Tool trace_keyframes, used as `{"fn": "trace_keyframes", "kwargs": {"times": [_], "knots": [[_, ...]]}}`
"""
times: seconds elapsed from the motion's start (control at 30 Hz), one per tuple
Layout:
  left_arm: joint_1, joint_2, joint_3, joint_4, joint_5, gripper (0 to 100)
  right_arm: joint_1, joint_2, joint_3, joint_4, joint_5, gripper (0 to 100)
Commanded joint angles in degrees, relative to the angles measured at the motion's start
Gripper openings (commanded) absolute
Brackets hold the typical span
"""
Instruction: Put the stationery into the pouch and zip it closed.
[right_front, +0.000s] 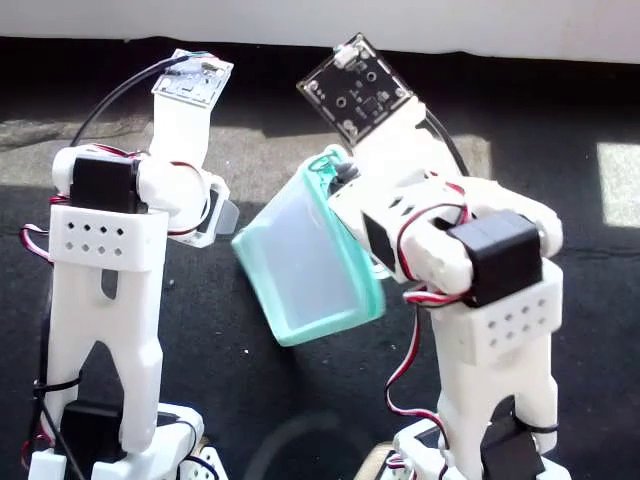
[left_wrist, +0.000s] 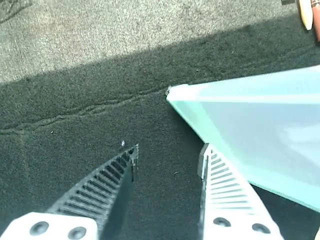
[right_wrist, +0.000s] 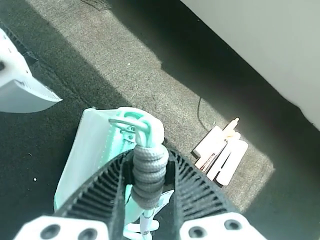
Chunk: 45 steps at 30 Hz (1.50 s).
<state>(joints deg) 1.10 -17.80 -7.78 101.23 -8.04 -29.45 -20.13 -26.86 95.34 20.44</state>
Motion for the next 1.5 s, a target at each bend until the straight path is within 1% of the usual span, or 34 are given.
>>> {"fn": "trace_keyframes", "kwargs": {"times": [0.0,0.1,0.23,0.4,0.57,0.67,0.9,1.03,1.1,1.2,1.37,1.47], "knots": [[0.92,0.22,-0.92,-1.41,0.35,21,-0.48,-0.48,1.45,-1.8,-1.76,0.6],[0.84,-0.04,2.07,-5.98,0.26,21,-0.57,-0.57,1.71,-1.8,-1.76,0.6],[0.75,-0.4,1.54,-8.18,0.26,21,-1.01,-0.57,1.98,-1.36,-1.76,0.6],[0.75,-0.4,-5.85,-8.09,0.97,21,-6.37,-0.57,1.71,-1.1,-1.76,0.6],[1.01,-0.13,-13.93,-8.09,5.98,21,-11.3,-0.57,1.63,4.97,-1.76,0.6],[1.1,0.04,-16.48,-8.0,6.15,21,-11.38,-0.66,1.63,5.49,-1.76,0.6],[1.1,-0.4,-17.54,-6.68,5.8,21,-11.65,-0.66,1.98,5.49,-1.76,0.6],[1.1,-0.31,-21.76,-4.04,5.71,21,-11.65,-0.57,2.07,5.49,-1.76,0.6],[1.27,-0.31,-24.4,-3.6,4.66,21,-11.65,-0.57,2.07,5.49,-1.76,0.6],[3.82,0.22,-26.77,-3.69,1.93,21,-11.65,-0.57,2.07,5.49,-1.76,0.6],[7.34,3.21,-25.8,-3.69,-5.45,21,-11.65,-0.57,2.07,5.49,-1.76,0.6],[7.34,6.73,-25.8,-4.04,-6.51,21,-11.65,-0.57,2.07,5.49,-1.76,0.6]]}}
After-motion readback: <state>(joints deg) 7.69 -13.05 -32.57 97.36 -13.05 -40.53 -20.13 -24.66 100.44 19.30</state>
